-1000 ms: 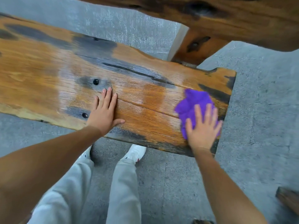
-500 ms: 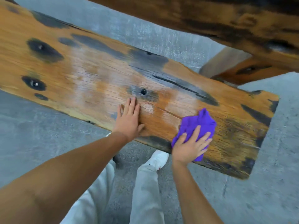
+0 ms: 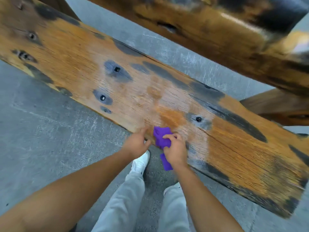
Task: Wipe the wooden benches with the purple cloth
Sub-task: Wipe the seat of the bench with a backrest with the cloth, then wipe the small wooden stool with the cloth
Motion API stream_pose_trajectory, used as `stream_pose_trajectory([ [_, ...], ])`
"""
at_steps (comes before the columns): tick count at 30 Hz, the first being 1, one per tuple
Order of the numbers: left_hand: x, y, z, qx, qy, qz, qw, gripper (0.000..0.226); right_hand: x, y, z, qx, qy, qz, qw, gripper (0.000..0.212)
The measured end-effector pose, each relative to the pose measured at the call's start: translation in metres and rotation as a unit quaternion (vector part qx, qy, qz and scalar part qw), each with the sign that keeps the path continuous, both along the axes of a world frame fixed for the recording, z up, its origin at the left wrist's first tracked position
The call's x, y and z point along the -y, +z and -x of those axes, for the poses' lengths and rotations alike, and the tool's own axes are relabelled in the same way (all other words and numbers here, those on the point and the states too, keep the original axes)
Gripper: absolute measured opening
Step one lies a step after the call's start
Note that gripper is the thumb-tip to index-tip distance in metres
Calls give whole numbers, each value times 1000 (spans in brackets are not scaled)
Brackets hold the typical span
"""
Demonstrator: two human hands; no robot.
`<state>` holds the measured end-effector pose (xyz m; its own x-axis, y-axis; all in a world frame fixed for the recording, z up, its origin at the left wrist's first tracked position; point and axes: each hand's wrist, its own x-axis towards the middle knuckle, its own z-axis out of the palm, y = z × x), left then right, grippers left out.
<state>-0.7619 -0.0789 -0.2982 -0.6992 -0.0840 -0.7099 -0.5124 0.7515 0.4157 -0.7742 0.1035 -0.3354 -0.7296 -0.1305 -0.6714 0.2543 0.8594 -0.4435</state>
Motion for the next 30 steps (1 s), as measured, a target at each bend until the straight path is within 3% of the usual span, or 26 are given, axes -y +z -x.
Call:
stream_pose_trajectory([
  [3, 5, 46, 16, 25, 92, -124, 988, 48, 19, 68, 9, -10, -4, 92, 996, 55],
  [6, 0, 102, 37, 4, 137, -167, 976, 13, 22, 143, 22, -47, -28, 143, 988, 66],
  [12, -25, 234, 74, 53, 133, -342, 929, 35, -6, 293, 39, -128, -60, 150, 979, 75],
  [15, -48, 286, 80, 68, 103, -398, 909, 36, -30, 353, 30, -160, -102, 166, 968, 81],
  [23, -146, 375, 63, 62, 43, -433, 898, 24, -120, 430, -39, -247, -303, 183, 902, 80],
  [26, -192, 394, 52, 62, 31, -448, 891, 31, -161, 434, -71, -214, -469, 236, 823, 72],
  [30, -268, 414, 32, 83, -26, -465, 881, 35, -216, 443, -111, -158, -643, 393, 638, 61],
])
